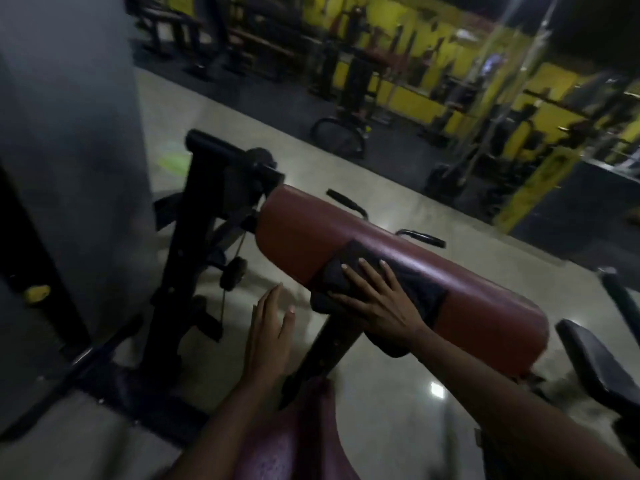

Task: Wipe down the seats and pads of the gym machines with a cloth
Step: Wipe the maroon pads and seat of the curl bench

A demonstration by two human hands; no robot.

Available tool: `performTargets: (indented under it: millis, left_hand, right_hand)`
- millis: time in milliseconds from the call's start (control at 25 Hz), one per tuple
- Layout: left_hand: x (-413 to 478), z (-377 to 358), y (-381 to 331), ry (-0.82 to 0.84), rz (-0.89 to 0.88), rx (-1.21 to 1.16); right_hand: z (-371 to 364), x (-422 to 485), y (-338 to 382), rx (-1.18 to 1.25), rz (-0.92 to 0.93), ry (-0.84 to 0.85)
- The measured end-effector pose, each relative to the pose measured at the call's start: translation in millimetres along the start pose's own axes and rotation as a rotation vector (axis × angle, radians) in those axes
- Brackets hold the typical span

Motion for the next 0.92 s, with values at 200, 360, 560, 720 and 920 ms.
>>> performTargets:
  millis: [200, 360, 560, 720, 920]
  left_hand:
    - [-3, 11, 7, -0.168, 0.06, -0.056]
    - [6, 8, 17, -0.247, 0.125, -0.144]
    - [21, 22, 19, -0.36, 0.11, -0.192]
    - [28, 33, 24, -0.346, 0.128, -0.161]
    - [50, 67, 8, -0.327, 0.115, -0.026]
  right_hand:
    - [6, 83, 40, -0.06, 0.365, -0.003]
    - [21, 139, 48, -0.036, 0.432, 0.034]
    - [21, 153, 53, -0.023, 0.356, 0.044]
    - [14, 147, 66, -0.051, 0.487, 0.046]
    - [43, 196, 24, 0.225, 0.111, 0.04]
Point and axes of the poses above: each hand's wrist, its own x-axis towards the middle knuckle, its own z-axis out of the back of the hand, y = z × x, the point moved 9 cm from there along x, towards the middle knuckle, and after that the axes turned 6 degrees about y, right-handed, at the moved point
